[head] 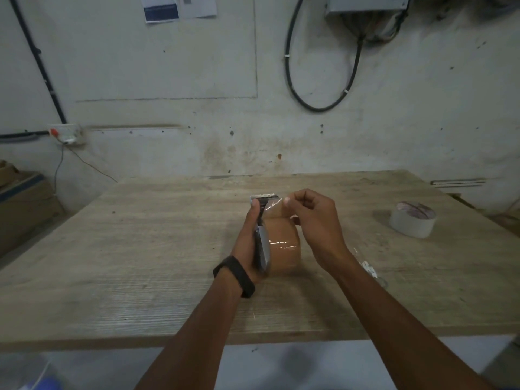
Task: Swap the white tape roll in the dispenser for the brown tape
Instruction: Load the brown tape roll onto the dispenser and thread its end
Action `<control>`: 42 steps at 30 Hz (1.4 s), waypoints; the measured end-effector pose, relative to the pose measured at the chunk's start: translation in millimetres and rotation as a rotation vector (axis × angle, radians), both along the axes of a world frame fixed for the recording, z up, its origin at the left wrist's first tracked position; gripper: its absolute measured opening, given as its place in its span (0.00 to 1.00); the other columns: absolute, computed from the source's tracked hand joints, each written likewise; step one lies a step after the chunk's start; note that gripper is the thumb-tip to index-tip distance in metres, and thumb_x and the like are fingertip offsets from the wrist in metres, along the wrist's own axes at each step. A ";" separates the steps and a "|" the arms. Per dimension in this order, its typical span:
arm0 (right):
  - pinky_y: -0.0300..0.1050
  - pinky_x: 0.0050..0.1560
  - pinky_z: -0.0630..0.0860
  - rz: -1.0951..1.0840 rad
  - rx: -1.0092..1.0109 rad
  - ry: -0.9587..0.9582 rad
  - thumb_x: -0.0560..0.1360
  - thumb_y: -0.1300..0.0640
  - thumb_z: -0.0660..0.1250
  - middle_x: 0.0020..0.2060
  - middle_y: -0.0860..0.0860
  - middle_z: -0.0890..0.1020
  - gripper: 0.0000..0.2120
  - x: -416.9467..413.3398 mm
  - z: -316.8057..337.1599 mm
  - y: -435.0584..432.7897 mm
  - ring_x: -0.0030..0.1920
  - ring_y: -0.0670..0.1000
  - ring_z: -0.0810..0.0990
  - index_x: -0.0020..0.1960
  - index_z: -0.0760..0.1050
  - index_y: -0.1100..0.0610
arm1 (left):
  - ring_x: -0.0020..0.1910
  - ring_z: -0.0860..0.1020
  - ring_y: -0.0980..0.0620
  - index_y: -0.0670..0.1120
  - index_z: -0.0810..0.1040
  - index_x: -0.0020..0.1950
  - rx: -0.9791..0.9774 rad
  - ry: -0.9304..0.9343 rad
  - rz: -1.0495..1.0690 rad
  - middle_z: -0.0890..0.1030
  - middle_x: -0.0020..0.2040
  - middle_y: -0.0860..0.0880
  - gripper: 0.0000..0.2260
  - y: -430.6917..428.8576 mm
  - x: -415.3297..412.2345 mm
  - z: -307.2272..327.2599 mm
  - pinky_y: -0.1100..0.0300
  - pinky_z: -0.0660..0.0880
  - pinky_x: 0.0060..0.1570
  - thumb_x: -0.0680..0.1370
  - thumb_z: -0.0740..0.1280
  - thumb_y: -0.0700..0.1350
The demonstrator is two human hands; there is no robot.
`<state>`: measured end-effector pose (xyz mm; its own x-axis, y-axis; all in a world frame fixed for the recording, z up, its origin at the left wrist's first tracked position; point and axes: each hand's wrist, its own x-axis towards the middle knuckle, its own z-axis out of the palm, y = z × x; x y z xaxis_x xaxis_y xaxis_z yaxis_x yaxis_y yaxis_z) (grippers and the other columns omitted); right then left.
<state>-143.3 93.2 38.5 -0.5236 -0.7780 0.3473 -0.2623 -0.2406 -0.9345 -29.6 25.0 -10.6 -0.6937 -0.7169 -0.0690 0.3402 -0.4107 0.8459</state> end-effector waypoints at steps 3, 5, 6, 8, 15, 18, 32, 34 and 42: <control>0.49 0.49 0.84 -0.075 0.033 -0.051 0.77 0.58 0.69 0.36 0.48 0.86 0.08 1.7 -2.9 -0.9 0.40 0.44 0.85 0.40 0.83 0.54 | 0.44 0.87 0.45 0.46 0.84 0.59 0.003 -0.006 0.051 0.88 0.49 0.42 0.31 -0.2 -1.2 0.7 0.50 0.82 0.42 0.70 0.64 0.69; 0.51 0.49 0.84 -0.092 0.049 -0.074 0.77 0.58 0.70 0.35 0.48 0.86 0.08 2.7 -1.6 -1.2 0.41 0.46 0.85 0.39 0.83 0.54 | 0.46 0.87 0.44 0.46 0.84 0.60 -0.001 -0.043 0.074 0.88 0.51 0.42 0.32 -0.3 -1.4 1.4 0.48 0.81 0.46 0.69 0.64 0.69; 0.53 0.49 0.84 -0.102 0.059 -0.082 0.76 0.59 0.70 0.35 0.49 0.86 0.09 2.9 -1.0 -1.6 0.41 0.47 0.85 0.38 0.83 0.54 | 0.46 0.87 0.44 0.46 0.84 0.60 0.002 -0.059 0.083 0.88 0.52 0.41 0.33 -0.4 -1.3 1.5 0.47 0.81 0.48 0.68 0.64 0.69; 0.54 0.48 0.84 -0.122 0.087 -0.107 0.74 0.59 0.71 0.35 0.52 0.86 0.08 3.6 1.3 -2.8 0.41 0.51 0.85 0.36 0.83 0.55 | 0.48 0.87 0.44 0.46 0.83 0.61 0.005 -0.078 0.097 0.87 0.53 0.41 0.34 -1.0 -1.0 1.3 0.46 0.80 0.50 0.67 0.65 0.69; 0.42 0.33 0.75 -0.079 0.268 -0.190 0.72 0.59 0.73 0.32 0.52 0.82 0.08 -0.6 11.2 -6.4 0.34 0.49 0.80 0.35 0.79 0.58 | 0.44 0.87 0.45 0.48 0.83 0.57 -0.013 -0.078 0.132 0.88 0.48 0.43 0.31 -0.9 -1.5 1.2 0.48 0.80 0.47 0.64 0.67 0.68; 0.40 0.31 0.75 -0.051 0.322 -0.218 0.72 0.58 0.74 0.36 0.54 0.85 0.06 -0.6 12.6 -7.9 0.36 0.50 0.83 0.42 0.83 0.62 | 0.45 0.86 0.45 0.48 0.83 0.58 -0.007 -0.046 0.135 0.88 0.48 0.43 0.30 -0.6 -1.2 1.6 0.47 0.80 0.47 0.65 0.67 0.67; 0.39 0.29 0.75 0.123 0.432 -0.276 0.76 0.58 0.70 0.33 0.53 0.85 0.07 -4.2 17.3 -4.1 0.30 0.47 0.83 0.47 0.82 0.63 | 0.44 0.85 0.42 0.45 0.81 0.63 -0.012 -0.051 0.183 0.85 0.53 0.39 0.32 0.8 -1.5 -0.6 0.50 0.81 0.44 0.69 0.70 0.67; 0.41 0.33 0.74 0.139 0.433 -0.276 0.77 0.58 0.69 0.34 0.53 0.84 0.07 -3.7 16.9 -5.1 0.33 0.49 0.82 0.44 0.81 0.61 | 0.41 0.85 0.44 0.45 0.80 0.62 -0.008 -0.040 0.180 0.86 0.48 0.41 0.31 0.6 -0.6 0.5 0.51 0.81 0.41 0.69 0.69 0.66; 0.45 0.42 0.77 0.191 0.369 -0.223 0.76 0.62 0.67 0.40 0.55 0.85 0.06 -5.3 16.4 -9.6 0.42 0.52 0.83 0.48 0.82 0.62 | 0.40 0.86 0.45 0.45 0.78 0.67 -0.002 -0.035 0.183 0.87 0.46 0.42 0.34 0.2 0.5 1.9 0.51 0.82 0.38 0.69 0.66 0.66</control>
